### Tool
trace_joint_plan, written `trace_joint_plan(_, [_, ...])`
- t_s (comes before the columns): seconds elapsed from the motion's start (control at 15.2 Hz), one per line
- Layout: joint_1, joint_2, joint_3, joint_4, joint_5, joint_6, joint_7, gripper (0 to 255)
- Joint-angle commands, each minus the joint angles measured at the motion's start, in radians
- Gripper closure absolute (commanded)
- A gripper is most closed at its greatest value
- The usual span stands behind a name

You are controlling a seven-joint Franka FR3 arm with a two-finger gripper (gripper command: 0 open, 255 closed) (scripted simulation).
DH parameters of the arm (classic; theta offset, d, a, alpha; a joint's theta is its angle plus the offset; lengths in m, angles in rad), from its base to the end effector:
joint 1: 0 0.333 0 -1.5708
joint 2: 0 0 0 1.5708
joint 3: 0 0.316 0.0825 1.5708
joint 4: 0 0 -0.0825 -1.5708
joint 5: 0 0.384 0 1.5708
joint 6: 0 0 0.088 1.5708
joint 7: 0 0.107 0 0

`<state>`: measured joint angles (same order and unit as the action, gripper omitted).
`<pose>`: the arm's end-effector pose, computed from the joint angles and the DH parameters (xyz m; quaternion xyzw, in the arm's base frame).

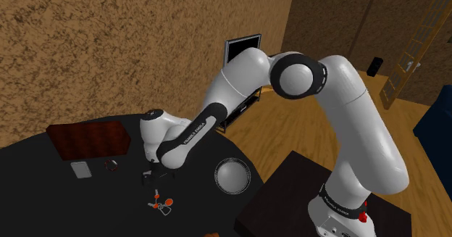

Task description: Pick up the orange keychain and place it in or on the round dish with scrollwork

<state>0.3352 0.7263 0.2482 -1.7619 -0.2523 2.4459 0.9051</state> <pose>0.5550 0.3520 0.1615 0.9957 -0.0926 -0.0054 0.0019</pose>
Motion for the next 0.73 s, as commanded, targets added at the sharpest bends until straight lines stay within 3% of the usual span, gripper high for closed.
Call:
trace_joint_plan(0.0, [0.027,0.083,-0.013,0.097,-0.008,-0.012,0.015,0])
trace_joint_plan(0.13, [0.052,0.165,-0.023,0.204,-0.011,-0.033,0.025,0])
trace_joint_plan(0.66, [0.065,0.251,-0.040,0.245,-0.023,0.012,0.030,0])
